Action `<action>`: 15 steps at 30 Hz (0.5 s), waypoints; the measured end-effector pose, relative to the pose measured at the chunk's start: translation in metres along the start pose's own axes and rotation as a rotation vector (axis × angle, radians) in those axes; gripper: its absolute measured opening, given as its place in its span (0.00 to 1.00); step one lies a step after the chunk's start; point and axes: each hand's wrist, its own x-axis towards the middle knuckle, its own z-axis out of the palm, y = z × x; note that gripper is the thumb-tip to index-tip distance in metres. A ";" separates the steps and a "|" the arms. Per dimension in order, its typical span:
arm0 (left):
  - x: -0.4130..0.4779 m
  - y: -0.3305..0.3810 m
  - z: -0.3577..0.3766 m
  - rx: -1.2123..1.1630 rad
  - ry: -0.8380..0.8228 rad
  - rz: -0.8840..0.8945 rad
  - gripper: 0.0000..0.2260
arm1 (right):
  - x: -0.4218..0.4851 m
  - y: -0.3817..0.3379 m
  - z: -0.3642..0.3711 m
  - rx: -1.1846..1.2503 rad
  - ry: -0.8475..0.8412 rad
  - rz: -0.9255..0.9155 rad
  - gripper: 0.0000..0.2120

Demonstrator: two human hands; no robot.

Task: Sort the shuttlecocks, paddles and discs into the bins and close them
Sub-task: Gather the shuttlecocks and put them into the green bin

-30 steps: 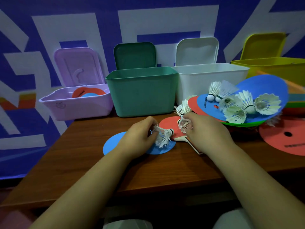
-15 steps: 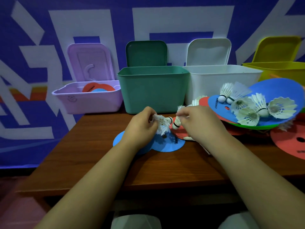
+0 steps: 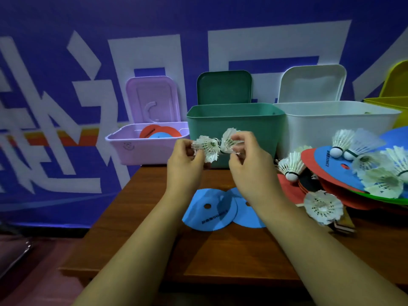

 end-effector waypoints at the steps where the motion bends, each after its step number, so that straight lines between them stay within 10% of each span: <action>1: 0.011 0.005 -0.001 -0.062 0.012 -0.009 0.04 | 0.003 0.000 0.000 0.009 0.011 0.005 0.16; 11: 0.149 0.043 0.026 -0.270 0.003 -0.113 0.12 | 0.026 0.015 -0.020 0.030 0.050 0.060 0.09; 15: 0.162 0.018 0.047 0.080 0.020 -0.001 0.17 | 0.043 0.023 -0.033 0.026 0.088 0.058 0.08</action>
